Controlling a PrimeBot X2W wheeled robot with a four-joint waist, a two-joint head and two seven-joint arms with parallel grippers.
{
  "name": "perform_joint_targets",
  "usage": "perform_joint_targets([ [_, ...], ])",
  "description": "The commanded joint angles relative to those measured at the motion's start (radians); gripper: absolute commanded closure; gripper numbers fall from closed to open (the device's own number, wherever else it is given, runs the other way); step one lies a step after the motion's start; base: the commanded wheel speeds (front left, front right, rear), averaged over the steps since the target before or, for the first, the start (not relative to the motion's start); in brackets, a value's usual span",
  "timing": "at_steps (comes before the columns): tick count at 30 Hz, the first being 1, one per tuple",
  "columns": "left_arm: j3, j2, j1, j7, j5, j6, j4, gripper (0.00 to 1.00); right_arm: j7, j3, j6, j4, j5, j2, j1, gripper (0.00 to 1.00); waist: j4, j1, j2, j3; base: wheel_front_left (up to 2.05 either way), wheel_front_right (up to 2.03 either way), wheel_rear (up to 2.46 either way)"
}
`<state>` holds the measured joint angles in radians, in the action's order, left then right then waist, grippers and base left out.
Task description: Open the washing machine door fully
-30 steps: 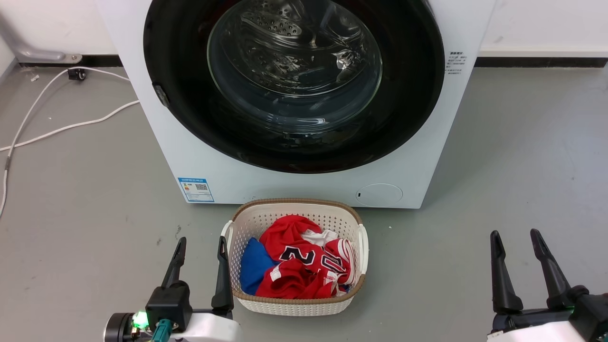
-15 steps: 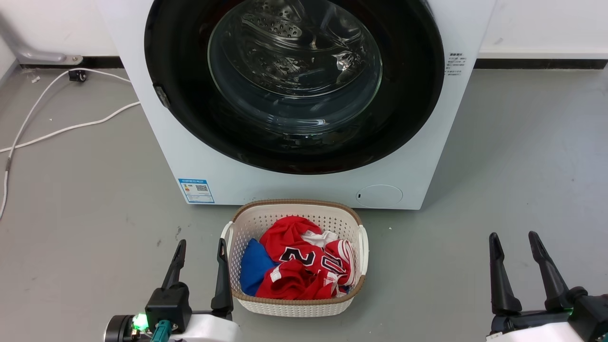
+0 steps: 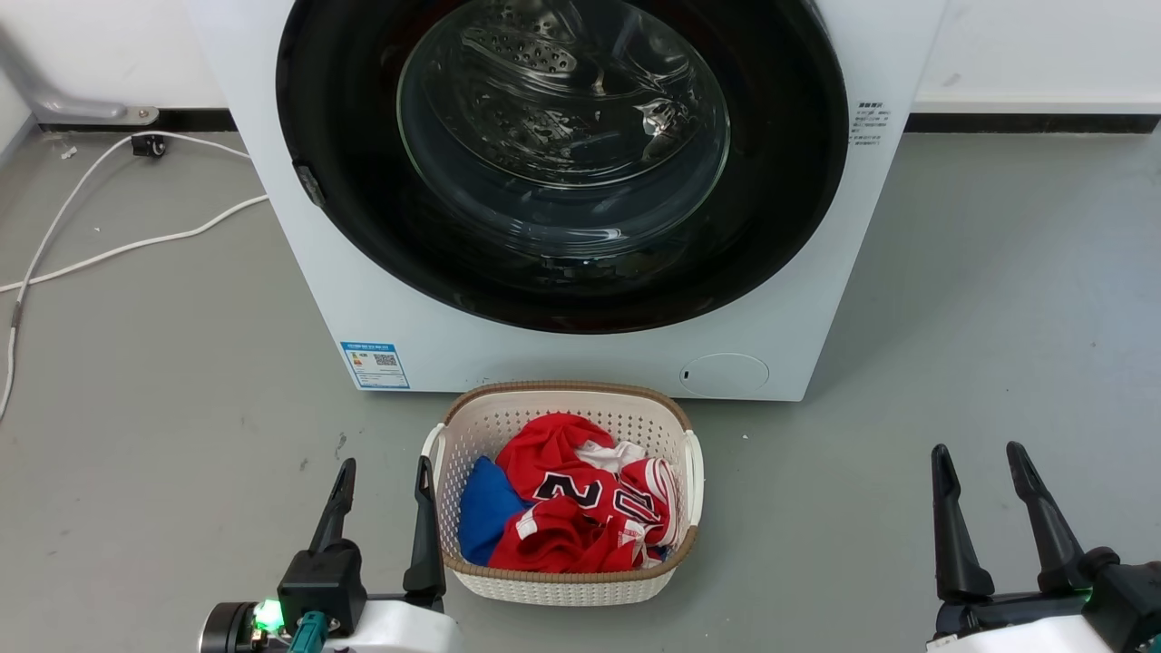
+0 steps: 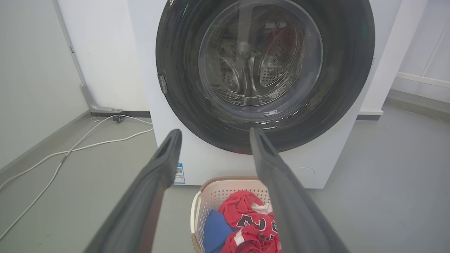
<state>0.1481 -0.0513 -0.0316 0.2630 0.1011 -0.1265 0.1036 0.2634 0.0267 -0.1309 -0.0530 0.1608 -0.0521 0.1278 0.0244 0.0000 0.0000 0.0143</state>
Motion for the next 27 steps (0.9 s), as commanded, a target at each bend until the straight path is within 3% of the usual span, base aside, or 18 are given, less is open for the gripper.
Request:
perform_joint_targets([
  [1, -0.002, 0.002, -0.003, 0.003, 0.001, -0.004, 0.001, 0.00, 0.002, 0.000, 0.000, 0.000, 0.007, 0.003, 0.006, 0.00, 0.000, 0.0000, 0.0000, 0.000, 0.00, 0.00, 0.00],
  [11, -0.003, 0.002, -0.003, 0.003, 0.004, -0.003, 0.003, 0.00, 0.002, 0.000, 0.000, -0.001, 0.032, 0.003, 0.004, 0.00, -0.002, 0.0000, 0.0000, 0.002, 0.00, 0.00, 0.00],
  [12, -0.002, 0.002, -0.002, 0.003, 0.005, -0.003, 0.004, 0.00, 0.002, -0.001, 0.000, 0.000, 0.031, 0.003, 0.004, 0.10, -0.001, 0.0000, 0.0000, 0.003, 0.00, 0.00, 0.00],
  [13, -0.002, 0.002, -0.001, 0.003, 0.005, -0.003, 0.004, 0.00, 0.002, 0.000, 0.000, -0.001, 0.030, 0.003, 0.003, 0.72, -0.001, 0.0000, 0.0000, 0.003, 0.00, 0.00, 0.00],
  [14, -0.002, 0.002, -0.001, 0.003, 0.006, -0.004, 0.004, 0.00, 0.002, -0.002, 0.000, 0.000, 0.027, 0.003, 0.003, 1.00, 0.000, 0.0000, 0.0000, 0.002, 0.00, 0.00, 0.00],
  [20, -0.003, 0.002, 0.000, 0.003, 0.007, -0.006, 0.006, 0.00, 0.002, -0.026, 0.000, -0.004, 0.050, 0.003, -0.002, 1.00, 0.001, 0.0000, 0.0000, 0.002, 0.00, 0.00, 0.00],
  [23, -0.005, 0.002, -0.001, 0.003, 0.007, -0.005, 0.007, 0.00, 0.002, -0.063, 0.000, -0.001, 0.184, 0.003, -0.001, 1.00, 0.001, 0.0000, 0.0000, 0.001, 0.00, 0.00, 0.00],
  [27, -0.006, 0.002, -0.002, 0.003, 0.006, -0.002, 0.008, 0.00, 0.002, -0.104, 0.000, 0.014, 0.496, 0.003, 0.000, 1.00, -0.001, 0.0000, 0.0000, -0.001, 0.00, 0.00, 0.00],
])
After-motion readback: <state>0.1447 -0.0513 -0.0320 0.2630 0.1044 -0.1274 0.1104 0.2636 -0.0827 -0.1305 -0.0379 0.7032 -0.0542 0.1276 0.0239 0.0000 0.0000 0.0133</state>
